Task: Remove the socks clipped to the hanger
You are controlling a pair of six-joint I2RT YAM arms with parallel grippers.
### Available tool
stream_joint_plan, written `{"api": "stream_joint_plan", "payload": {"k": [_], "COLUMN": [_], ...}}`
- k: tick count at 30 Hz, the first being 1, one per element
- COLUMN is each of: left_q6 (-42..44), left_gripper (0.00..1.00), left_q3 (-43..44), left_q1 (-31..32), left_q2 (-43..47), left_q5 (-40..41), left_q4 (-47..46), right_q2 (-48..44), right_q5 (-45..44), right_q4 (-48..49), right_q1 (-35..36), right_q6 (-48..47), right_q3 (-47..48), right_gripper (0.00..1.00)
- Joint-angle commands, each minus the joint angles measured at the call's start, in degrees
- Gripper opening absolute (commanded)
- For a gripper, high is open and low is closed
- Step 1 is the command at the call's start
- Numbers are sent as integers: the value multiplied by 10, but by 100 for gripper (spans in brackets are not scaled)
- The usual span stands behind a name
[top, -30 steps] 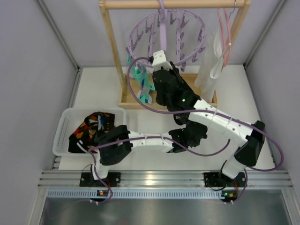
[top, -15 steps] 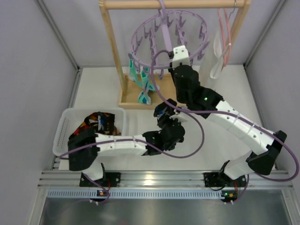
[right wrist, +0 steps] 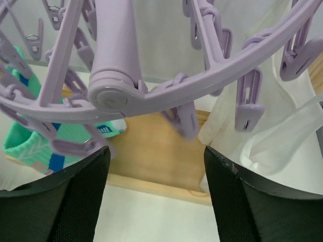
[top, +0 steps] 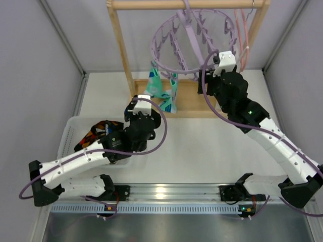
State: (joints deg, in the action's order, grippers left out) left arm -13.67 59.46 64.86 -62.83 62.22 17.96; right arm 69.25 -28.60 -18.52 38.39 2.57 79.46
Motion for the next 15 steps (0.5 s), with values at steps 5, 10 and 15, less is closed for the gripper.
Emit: {"api": "stream_joint_plan", "payload": {"k": [5,10,15], "left_q6": [-106,-134,-117], "left_gripper": [0,0,0], "left_q3": [49,72,73], "left_q1": [-190,-352,-452], "left_q2": [56,99,125], "left_q5": [-115,-153,-176], "left_q4": [197,276,304], "right_q2": [-63,-116,-162], "right_q5": [69,99,110], "right_q4": [-10,-17,-14], "right_q1": [-8,-7,-8], "right_q6": [26,35,34], "right_q3": [-40,-76,-117], "right_gripper": [94,99,99]}}
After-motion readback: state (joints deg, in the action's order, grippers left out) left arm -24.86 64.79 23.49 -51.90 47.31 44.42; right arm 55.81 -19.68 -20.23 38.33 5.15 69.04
